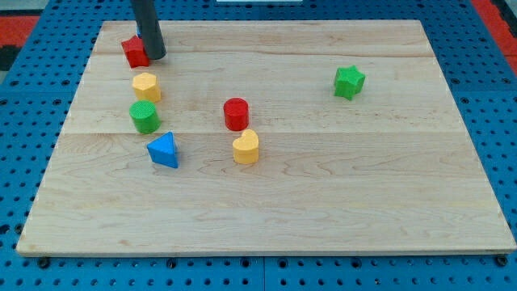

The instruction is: Drag the yellow hexagon to the bottom of the red star

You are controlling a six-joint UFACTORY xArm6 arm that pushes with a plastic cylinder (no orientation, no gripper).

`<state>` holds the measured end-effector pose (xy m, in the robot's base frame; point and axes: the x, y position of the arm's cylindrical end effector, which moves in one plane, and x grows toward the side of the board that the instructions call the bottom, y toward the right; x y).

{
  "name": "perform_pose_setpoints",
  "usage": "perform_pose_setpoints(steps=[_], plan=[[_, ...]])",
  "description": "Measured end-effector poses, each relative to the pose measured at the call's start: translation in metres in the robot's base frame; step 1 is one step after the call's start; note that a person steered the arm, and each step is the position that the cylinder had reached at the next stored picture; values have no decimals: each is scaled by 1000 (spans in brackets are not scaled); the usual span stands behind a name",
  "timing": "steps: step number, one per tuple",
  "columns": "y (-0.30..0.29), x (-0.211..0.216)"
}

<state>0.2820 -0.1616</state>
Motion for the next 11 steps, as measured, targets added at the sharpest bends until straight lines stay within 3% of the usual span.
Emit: perform_pose_setpoints(steps=[1, 2, 3, 4, 7, 9, 10, 11], plan=[[67, 47], [41, 118], [-12, 117], [-22, 92], [12, 75], [-25, 75], [40, 108], [31, 182]])
